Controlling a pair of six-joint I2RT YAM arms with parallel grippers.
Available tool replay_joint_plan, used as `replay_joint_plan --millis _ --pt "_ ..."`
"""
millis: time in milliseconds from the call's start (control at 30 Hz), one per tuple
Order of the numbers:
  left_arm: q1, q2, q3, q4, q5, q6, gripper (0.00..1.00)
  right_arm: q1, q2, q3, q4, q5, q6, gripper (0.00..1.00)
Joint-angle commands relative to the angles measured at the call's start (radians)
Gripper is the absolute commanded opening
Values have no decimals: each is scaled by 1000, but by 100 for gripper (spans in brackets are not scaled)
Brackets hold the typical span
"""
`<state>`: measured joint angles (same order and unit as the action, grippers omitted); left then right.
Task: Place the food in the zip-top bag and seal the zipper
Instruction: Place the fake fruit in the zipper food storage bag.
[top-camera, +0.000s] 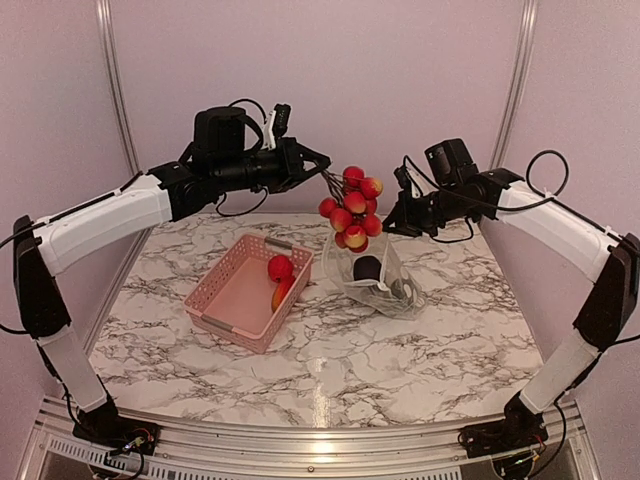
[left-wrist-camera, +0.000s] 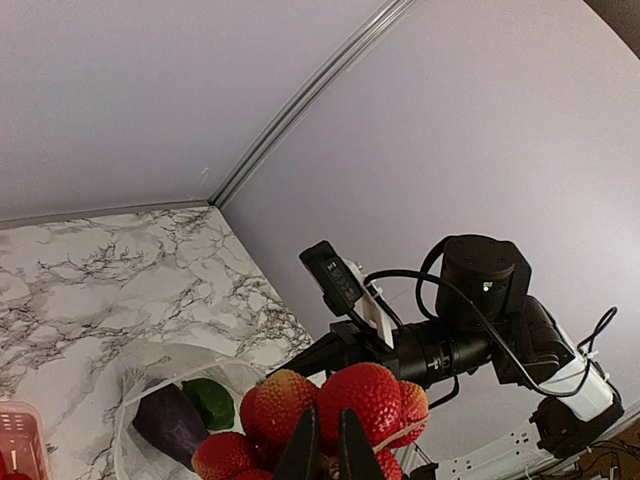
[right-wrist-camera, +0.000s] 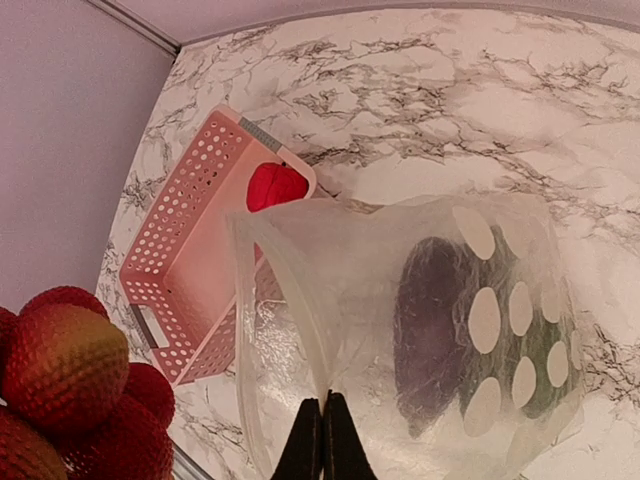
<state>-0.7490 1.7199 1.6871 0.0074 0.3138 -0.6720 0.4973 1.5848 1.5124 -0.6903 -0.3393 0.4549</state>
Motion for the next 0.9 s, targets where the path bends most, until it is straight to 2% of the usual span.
replay_joint_plan --millis 0,300,433,867 --pt "-6 47 -75 235 68 -94 0 10 -41 49 -13 -7 20 0" --pt "-9 91 -290 531 117 -179 0 10 -66 45 -20 -10 34 0" --pt "-12 142 -312 586 130 -213 0 10 -73 43 -26 -10 35 0" --pt "-67 269 -103 318 -47 -120 0 12 -60 47 -12 -46 51 0"
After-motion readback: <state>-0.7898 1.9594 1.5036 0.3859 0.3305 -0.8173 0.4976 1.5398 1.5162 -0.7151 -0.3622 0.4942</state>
